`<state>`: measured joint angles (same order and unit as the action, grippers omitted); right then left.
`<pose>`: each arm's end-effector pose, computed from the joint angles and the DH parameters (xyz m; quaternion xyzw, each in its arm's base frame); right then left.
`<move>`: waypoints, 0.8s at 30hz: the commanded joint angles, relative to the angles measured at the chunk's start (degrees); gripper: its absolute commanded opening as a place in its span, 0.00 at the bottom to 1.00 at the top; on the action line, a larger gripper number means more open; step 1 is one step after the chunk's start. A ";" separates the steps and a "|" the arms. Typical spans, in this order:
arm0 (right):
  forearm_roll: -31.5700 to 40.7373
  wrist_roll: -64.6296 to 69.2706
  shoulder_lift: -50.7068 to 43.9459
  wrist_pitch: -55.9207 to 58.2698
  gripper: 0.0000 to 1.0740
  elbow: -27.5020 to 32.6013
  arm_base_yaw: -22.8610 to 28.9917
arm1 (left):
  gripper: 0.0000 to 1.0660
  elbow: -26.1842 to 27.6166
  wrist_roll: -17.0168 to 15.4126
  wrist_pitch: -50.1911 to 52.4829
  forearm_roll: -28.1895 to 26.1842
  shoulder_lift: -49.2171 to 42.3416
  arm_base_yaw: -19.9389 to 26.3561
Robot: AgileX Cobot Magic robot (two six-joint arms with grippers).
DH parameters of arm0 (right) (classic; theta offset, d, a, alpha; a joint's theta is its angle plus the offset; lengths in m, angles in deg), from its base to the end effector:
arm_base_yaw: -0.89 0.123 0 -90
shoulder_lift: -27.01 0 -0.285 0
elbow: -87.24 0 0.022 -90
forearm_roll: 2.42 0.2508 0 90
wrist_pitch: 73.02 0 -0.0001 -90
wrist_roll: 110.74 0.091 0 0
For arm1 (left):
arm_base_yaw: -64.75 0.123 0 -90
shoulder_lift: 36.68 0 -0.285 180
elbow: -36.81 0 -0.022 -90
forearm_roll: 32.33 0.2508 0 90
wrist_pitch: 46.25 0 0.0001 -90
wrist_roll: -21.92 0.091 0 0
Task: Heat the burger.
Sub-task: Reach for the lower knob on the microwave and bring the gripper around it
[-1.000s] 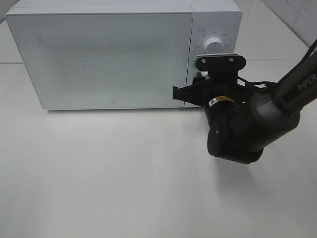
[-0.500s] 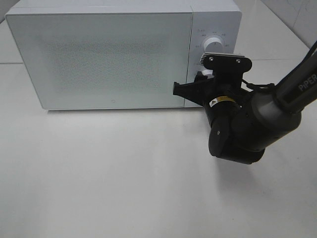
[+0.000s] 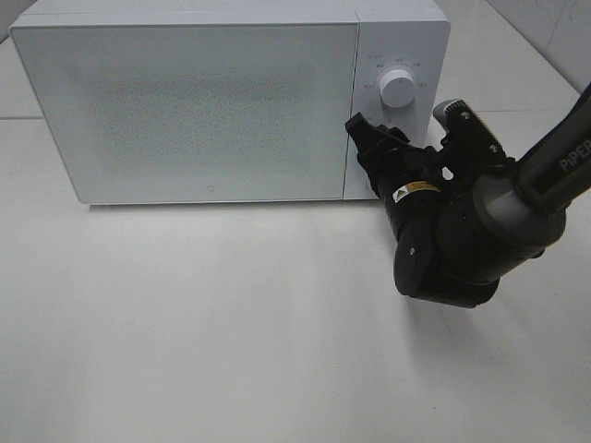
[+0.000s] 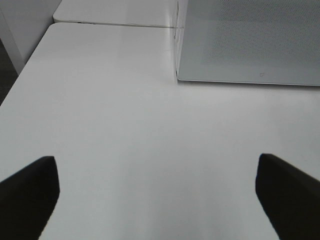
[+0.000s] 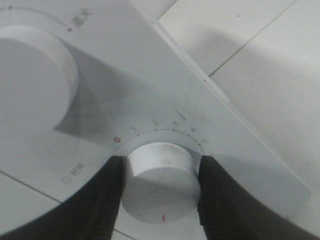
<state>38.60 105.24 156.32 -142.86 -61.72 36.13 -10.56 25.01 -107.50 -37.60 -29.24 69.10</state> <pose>0.3238 0.1601 0.1068 0.3216 0.6632 0.2631 0.6226 -0.0082 -0.0080 0.2826 -0.0067 0.8474 -0.0115 0.5308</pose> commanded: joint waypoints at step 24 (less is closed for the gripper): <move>-8.77 53.97 -0.17 -2.46 0.00 -1.78 0.17 | 0.94 -0.17 -0.11 -0.11 -0.06 -0.86 0.06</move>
<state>38.37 157.90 156.67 -143.43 -61.55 36.13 -10.56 25.01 -107.50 -37.60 -29.24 69.10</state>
